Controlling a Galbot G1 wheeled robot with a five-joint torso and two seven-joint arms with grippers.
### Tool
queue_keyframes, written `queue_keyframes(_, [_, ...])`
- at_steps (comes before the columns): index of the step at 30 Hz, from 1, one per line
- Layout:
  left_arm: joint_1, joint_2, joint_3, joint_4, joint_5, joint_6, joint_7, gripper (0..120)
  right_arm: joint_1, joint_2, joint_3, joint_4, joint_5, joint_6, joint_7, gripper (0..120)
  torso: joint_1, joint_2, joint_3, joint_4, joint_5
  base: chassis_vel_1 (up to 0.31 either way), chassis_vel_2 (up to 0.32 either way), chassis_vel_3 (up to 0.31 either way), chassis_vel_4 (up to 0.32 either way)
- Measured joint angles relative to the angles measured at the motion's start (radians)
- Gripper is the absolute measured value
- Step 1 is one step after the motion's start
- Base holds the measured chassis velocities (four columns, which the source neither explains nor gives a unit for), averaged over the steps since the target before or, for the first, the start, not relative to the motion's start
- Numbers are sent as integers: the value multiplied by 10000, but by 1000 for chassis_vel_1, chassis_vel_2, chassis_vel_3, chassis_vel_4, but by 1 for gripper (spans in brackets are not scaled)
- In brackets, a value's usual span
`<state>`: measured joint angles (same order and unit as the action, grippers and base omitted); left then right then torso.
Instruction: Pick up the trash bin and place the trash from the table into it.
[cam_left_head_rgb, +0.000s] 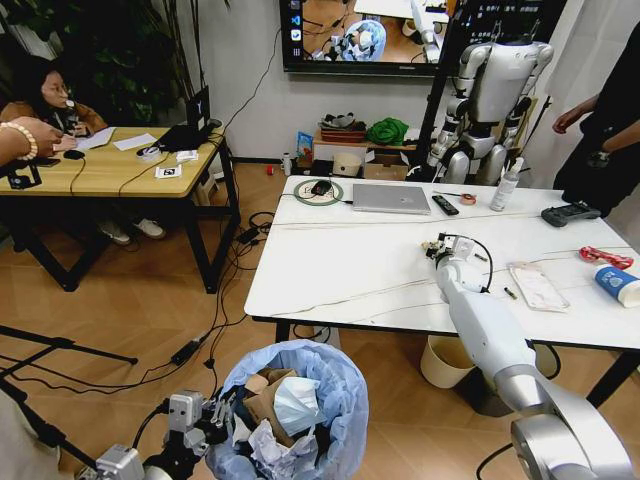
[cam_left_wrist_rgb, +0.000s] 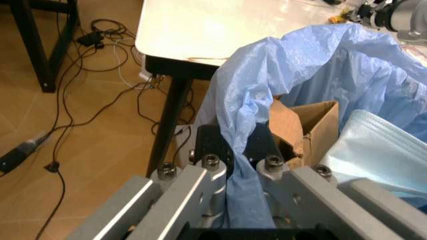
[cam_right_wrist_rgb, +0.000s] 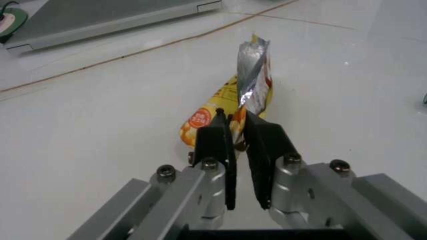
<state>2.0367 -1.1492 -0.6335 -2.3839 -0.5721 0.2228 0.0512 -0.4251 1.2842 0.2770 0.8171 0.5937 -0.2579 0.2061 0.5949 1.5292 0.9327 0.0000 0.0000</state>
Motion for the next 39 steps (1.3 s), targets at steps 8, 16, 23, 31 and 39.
queue_keyframes(8, [74, -6, -62, -2, 19, -36, 41, 0, -154, -167, -16, 233, 134, -6, -4, 0, 0, 0, 0, 0, 0, 0, 0, 0, 0])
queue_keyframes(16, [152, -36, -95, -19, -80, -23, 15, 0, -1057, -1192, -116, 1889, 1248, 337, -909, 0, 0, 0, 0, 3, 4, 0, 0, 0, 0])
queue_keyframes(23, [256, -199, -152, -58, -84, 1, -28, 0, -2604, -3298, -522, 5583, 3100, 357, -1976, 0, -1, 4, -3, -5, -2, 0, 0, 0, 0])
queue_keyframes(31, [323, -245, -135, -61, -2, 28, -37, 0, -4372, -4230, -1215, 9138, 4002, 626, -2978, 0, -1, 4, -2, -1, 0, 0, 0, 0, 0])
queue_keyframes(39, [326, -257, -139, -97, 10, 36, -44, 0, -4700, -4464, -2813, 10841, 4358, 1876, -4290, 0, -1, 3, -2, 2, -2, 0, 0, 0, 0])
